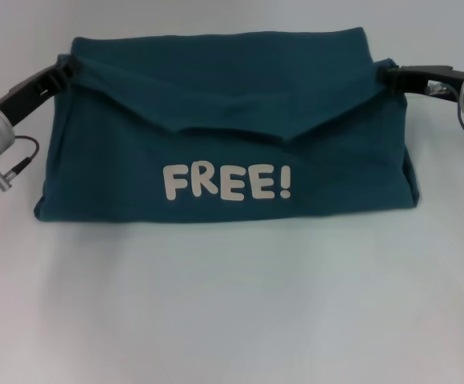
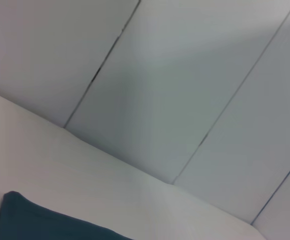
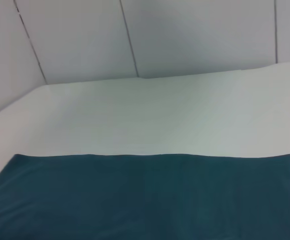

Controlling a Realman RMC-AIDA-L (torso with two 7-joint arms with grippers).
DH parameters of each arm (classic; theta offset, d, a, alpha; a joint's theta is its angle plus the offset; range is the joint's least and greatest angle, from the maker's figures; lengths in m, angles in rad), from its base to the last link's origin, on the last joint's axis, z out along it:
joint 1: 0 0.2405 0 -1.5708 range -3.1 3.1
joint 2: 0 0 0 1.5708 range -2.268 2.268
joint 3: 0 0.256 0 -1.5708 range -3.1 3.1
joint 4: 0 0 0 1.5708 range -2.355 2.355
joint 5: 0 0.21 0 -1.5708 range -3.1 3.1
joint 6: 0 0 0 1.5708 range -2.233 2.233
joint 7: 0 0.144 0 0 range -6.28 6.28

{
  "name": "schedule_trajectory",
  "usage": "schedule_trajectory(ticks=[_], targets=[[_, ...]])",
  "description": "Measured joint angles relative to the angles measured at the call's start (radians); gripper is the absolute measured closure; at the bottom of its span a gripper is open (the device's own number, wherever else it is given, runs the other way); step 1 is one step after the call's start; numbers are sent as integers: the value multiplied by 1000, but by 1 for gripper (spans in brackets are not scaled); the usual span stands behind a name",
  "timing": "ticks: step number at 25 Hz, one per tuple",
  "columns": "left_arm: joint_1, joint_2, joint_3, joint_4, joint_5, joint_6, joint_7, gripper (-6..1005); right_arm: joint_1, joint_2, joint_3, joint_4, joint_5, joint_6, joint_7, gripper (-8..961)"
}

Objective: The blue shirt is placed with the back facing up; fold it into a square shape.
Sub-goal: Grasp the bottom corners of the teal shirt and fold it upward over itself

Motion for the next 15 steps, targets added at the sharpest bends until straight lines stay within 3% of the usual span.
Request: schedule_trajectory(ticks=[15], targets=[[-31,-2,14,-57,-21,-68,90,962,-2,2,-2,95,113,93,-145,865]])
